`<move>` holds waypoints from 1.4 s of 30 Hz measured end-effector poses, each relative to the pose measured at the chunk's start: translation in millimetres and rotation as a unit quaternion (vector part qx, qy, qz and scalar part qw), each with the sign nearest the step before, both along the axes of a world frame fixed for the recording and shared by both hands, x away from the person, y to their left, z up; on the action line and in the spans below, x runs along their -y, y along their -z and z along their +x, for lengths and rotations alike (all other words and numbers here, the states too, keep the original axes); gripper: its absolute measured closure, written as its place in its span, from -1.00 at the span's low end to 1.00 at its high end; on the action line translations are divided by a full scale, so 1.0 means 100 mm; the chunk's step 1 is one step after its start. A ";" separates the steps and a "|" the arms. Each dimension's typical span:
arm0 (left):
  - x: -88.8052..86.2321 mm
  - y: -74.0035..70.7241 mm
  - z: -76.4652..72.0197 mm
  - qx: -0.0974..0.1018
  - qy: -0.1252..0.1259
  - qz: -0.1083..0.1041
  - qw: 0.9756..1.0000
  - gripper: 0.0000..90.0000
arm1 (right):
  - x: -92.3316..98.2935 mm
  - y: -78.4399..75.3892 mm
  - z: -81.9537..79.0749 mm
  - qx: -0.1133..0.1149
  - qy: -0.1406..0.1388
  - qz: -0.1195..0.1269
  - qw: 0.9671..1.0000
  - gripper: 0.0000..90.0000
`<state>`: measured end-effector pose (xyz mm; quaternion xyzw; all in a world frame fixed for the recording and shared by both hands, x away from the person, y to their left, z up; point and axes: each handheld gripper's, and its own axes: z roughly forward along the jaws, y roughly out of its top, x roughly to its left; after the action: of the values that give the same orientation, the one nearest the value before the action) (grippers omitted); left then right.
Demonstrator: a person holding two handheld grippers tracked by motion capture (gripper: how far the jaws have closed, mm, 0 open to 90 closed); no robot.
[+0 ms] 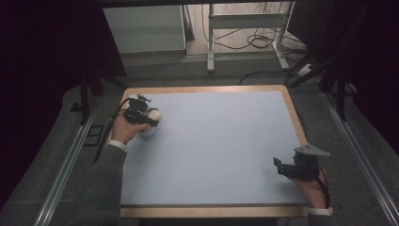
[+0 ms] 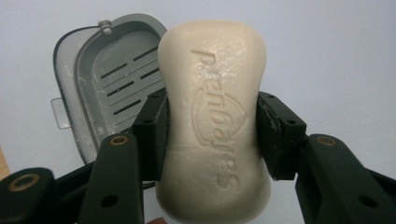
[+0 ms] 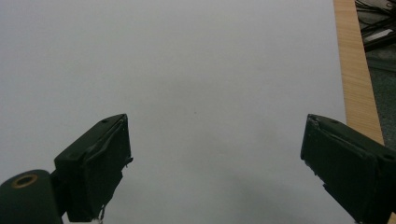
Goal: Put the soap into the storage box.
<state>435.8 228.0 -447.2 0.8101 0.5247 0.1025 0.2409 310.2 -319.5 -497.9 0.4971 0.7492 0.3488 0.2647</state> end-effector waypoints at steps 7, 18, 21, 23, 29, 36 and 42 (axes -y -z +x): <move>-0.06 0.02 0.07 0.000 -0.020 0.001 1.000 0.10 | -0.01 0.00 0.00 -0.001 -0.003 -0.002 1.000 -0.82; -0.09 0.10 0.19 -0.004 -0.040 0.001 0.999 0.10 | 0.00 0.01 0.00 -0.002 -0.002 -0.002 1.000 -0.82; -0.11 0.14 0.22 -0.009 -0.046 0.004 0.999 0.10 | 0.00 0.01 0.00 -0.002 -0.002 -0.004 1.000 -0.82; -0.12 0.16 0.23 -0.012 -0.049 0.003 0.999 0.10 | 0.00 0.02 0.00 -0.003 -0.002 -0.005 1.000 -0.82; -0.14 0.20 0.26 -0.012 -0.055 0.001 0.998 0.10 | 0.00 0.02 0.00 -0.004 -0.003 -0.006 1.000 -0.82; -0.14 0.24 0.26 -0.010 -0.061 -0.006 0.998 0.06 | 0.00 0.02 0.01 -0.005 -0.001 -0.005 1.000 -0.82; -0.13 0.07 0.14 0.022 -0.043 -0.041 0.998 -0.18 | 0.00 0.02 0.01 -0.004 -0.002 -0.006 1.000 -0.82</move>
<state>450.2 240.7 -454.4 0.7740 0.5571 0.1084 0.2807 310.7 -319.4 -500.2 0.4955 0.7532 0.3426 0.2640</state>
